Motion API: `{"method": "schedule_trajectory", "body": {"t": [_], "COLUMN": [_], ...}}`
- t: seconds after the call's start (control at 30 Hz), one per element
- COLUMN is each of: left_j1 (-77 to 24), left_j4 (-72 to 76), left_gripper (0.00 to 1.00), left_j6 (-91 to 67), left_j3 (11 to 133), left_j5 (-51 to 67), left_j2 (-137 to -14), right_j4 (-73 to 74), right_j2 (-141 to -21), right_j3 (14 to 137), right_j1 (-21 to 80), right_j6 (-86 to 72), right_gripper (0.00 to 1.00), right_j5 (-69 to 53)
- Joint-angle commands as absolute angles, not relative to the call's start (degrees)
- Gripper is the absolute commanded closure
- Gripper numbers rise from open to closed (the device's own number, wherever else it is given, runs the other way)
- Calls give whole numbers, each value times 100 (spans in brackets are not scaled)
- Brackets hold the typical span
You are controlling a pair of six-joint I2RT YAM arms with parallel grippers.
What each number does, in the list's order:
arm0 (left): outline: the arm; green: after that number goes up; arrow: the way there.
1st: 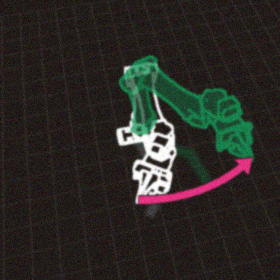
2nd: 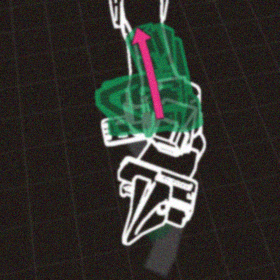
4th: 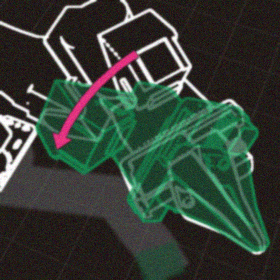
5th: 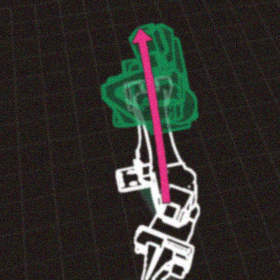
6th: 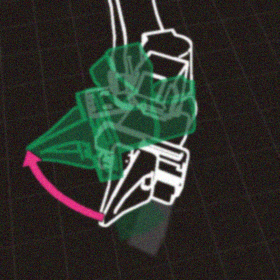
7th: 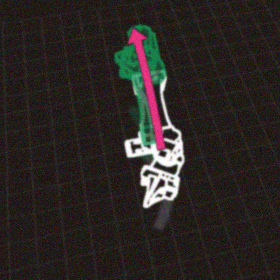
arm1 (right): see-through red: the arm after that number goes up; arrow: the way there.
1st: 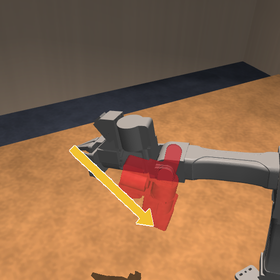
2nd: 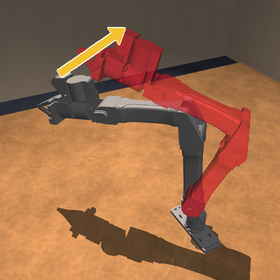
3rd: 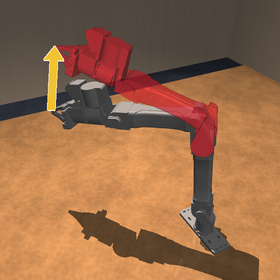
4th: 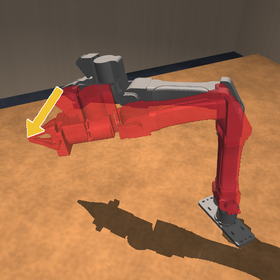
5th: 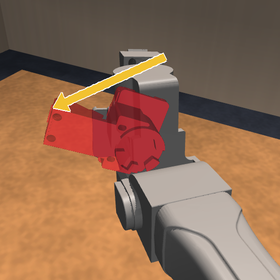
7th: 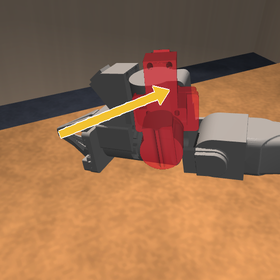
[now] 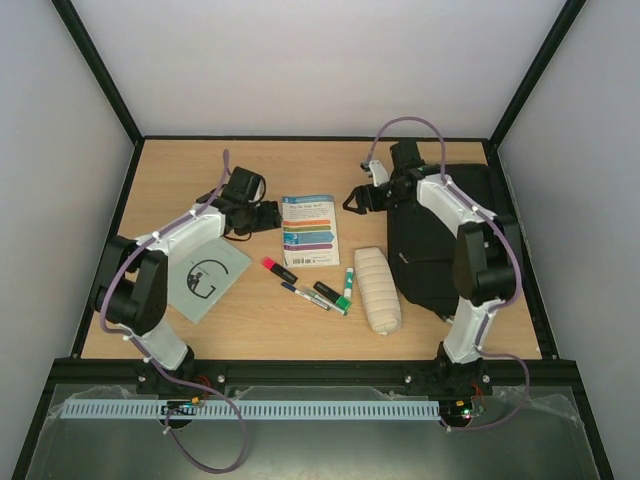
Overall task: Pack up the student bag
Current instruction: Move the student bag to the center of the board, then pick up the book from the center of the board.
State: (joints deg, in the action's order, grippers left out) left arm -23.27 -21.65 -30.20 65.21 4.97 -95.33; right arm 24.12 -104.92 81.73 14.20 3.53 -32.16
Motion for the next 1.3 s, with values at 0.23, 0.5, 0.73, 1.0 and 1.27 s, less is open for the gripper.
{"method": "schedule_trajectory", "body": {"t": [0.23,0.5,0.73,1.0,1.27], "left_j1": [-1803,-1925,-2108,-2215,-2310], "left_j4": [-1419,-1564,-1885,-2077,-2191], "left_gripper": [30,33,45,63,77], "left_j6": [-3234,-3295,-3330,-3316,-3270], "left_j3": [6372,6950,7435,7462,7418], "left_j5": [1676,1430,1081,1094,1125], "left_j2": [-10016,-10622,-11274,-11582,-11692], "right_j4": [2352,2361,2417,2469,2518], "right_j2": [-11612,-11861,-12038,-12169,-12280], "right_j3": [8262,8187,8217,8245,8283], "right_j1": [1689,1699,1696,1711,1749], "right_j6": [-330,-342,-337,-367,-358], "right_gripper": [36,36,36,36,36], "right_j5": [-3473,-3225,-3224,-3295,-3383]}}
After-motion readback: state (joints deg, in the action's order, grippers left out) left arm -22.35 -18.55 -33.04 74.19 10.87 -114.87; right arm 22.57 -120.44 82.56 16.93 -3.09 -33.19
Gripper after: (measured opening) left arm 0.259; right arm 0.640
